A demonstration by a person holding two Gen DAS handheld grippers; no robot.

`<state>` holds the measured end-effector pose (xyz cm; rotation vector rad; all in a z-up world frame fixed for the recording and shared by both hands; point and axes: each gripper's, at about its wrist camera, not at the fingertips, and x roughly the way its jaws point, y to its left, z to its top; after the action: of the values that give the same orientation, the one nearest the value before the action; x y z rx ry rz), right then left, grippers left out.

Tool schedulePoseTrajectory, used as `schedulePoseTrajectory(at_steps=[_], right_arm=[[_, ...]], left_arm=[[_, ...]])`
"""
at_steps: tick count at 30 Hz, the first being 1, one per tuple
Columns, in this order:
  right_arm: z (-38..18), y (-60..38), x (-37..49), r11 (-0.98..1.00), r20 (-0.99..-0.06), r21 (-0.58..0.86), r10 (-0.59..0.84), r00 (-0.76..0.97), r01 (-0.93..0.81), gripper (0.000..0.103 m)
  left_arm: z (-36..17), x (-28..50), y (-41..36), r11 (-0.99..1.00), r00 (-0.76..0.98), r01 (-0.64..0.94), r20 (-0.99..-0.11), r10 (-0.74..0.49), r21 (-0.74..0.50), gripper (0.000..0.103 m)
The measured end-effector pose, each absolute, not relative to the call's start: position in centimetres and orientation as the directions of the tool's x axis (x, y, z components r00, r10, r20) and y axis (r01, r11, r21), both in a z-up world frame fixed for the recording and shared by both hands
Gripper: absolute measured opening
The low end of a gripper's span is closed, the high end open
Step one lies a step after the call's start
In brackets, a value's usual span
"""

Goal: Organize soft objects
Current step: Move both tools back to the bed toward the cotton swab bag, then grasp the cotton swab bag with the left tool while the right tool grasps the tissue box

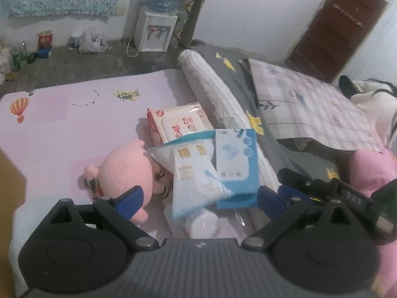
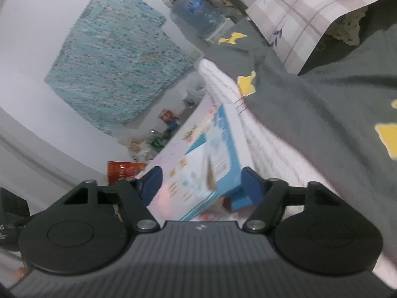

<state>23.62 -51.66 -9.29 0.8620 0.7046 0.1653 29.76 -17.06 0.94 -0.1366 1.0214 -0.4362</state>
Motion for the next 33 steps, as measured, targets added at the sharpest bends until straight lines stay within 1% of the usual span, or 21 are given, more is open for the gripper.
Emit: schedulePoseTrajectory(at_steps=[2,6,10,12,14,19,21,22,24,28,29,31,33], right_arm=[[-10.2,-51.9,25.6,0.664,-0.524,0.731,0.4,0.752,0.156,0.058],[-12.0,-51.9,28.6,0.673,-0.563,0.718,0.412,0.716,0.178,0.053],[-13.1,-51.5,30.0,0.682,-0.579,0.71,0.424,0.696,0.175,0.051],[-13.3,-51.6,30.6,0.686,-0.584,0.706,0.426,0.691,0.173,0.05],[-13.5,-51.5,31.0,0.686,-0.587,0.705,0.426,0.688,0.177,0.05],[-13.0,-51.6,30.9,0.689,-0.579,0.702,0.406,0.707,0.18,0.05],[-13.2,-51.5,31.3,0.689,-0.586,0.699,0.399,0.705,0.192,0.05],[-13.4,-51.4,31.4,0.691,-0.592,0.696,0.398,0.701,0.196,0.05],[-14.0,-50.8,32.1,0.702,-0.608,0.685,0.403,0.684,0.195,0.051],[-14.5,-50.4,32.5,0.715,-0.622,0.672,0.4,0.673,0.195,0.051],[-14.6,-50.4,32.5,0.714,-0.621,0.673,0.403,0.672,0.194,0.051],[-14.5,-50.5,32.4,0.717,-0.62,0.671,0.405,0.672,0.187,0.049],[-14.3,-50.5,32.0,0.734,-0.627,0.655,0.395,0.671,0.179,0.04]], left_arm=[[-0.1,31.3,-17.9,0.908,0.427,0.287,-0.807,-0.408,-0.307,0.098],[-2.1,34.0,-19.4,0.911,0.384,0.26,-0.832,-0.401,-0.32,0.098],[-3.4,35.5,-20.6,0.913,0.362,0.263,-0.846,-0.392,-0.311,0.097],[-4.0,35.9,-21.0,0.919,0.355,0.256,-0.854,-0.379,-0.301,0.093],[-4.7,36.4,-21.2,0.924,0.34,0.237,-0.865,-0.369,-0.301,0.091],[-6.1,37.1,-21.1,0.931,0.297,0.212,-0.888,-0.351,-0.297,0.079],[-6.6,37.5,-21.0,0.931,0.275,0.201,-0.894,-0.353,-0.305,0.071],[-7.0,37.6,-20.9,0.931,0.267,0.192,-0.897,-0.353,-0.31,0.069],[-7.5,37.7,-20.8,0.929,0.255,0.18,-0.897,-0.361,-0.322,0.064],[-8.0,37.9,-20.6,0.927,0.245,0.161,-0.896,-0.37,-0.338,0.062],[-8.0,37.8,-20.6,0.926,0.245,0.164,-0.895,-0.372,-0.34,0.059],[-7.9,37.7,-20.8,0.928,0.249,0.174,-0.897,-0.365,-0.329,0.053],[-7.7,37.5,-20.7,0.927,0.257,0.176,-0.894,-0.367,-0.33,0.044]])
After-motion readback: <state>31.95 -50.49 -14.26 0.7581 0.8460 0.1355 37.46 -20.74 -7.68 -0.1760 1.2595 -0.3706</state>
